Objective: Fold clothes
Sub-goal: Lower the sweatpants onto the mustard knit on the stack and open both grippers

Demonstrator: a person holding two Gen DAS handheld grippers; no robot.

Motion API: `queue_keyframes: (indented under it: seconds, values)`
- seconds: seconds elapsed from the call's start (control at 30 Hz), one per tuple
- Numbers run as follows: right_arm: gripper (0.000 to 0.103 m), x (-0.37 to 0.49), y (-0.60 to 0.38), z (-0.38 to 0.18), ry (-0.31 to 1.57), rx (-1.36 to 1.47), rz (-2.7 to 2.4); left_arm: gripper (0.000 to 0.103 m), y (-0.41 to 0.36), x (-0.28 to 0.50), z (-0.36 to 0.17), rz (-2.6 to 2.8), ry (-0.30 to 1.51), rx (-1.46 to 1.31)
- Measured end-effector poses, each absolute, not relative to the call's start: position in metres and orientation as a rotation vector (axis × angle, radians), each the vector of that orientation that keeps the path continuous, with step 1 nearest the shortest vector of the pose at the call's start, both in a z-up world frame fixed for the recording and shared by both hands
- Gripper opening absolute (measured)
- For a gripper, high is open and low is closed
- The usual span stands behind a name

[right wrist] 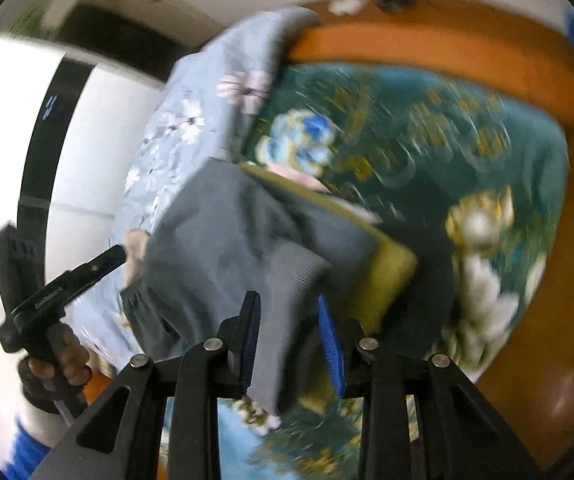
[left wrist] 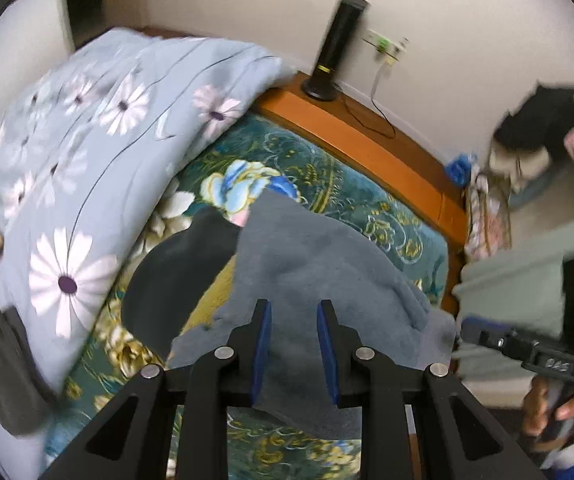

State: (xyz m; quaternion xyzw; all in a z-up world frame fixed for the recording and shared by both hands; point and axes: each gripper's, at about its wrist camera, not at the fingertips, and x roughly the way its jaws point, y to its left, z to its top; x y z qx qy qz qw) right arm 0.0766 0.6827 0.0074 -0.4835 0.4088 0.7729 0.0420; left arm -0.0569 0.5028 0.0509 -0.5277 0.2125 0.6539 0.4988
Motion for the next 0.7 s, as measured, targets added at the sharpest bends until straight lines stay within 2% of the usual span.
queue_keyframes:
  seconds: [0.1, 0.2, 0.37, 0.43, 0.57, 0.7]
  values:
    - [0.032, 0.048, 0.665, 0.022, 1.135, -1.529, 2.502, 0.026, 0.507, -0.047, 0.041, 1.558, 0.565, -1.271]
    - [0.033, 0.040, 0.656, 0.017, 1.116, -1.575, 2.551, 0.026, 0.499, -0.053, 0.023, 1.568, 0.580, -1.313]
    - [0.033, 0.052, 0.664, -0.016, 1.029, -1.644, 2.446, 0.026, 0.478, -0.070, -0.003, 1.578, 0.428, -1.403]
    - [0.033, 0.055, 0.663, -0.026, 1.066, -1.660, 2.419, 0.026, 0.474, -0.073, -0.012, 1.580, 0.392, -1.439]
    - [0.033, 0.057, 0.663, -0.037, 1.135, -1.658, 2.387, 0.026, 0.476, -0.070, -0.026, 1.572, 0.440, -1.437]
    - [0.033, 0.051, 0.659, -0.042, 1.123, -1.672, 2.378, 0.026, 0.478, -0.070, -0.037, 1.552, 0.454, -1.457]
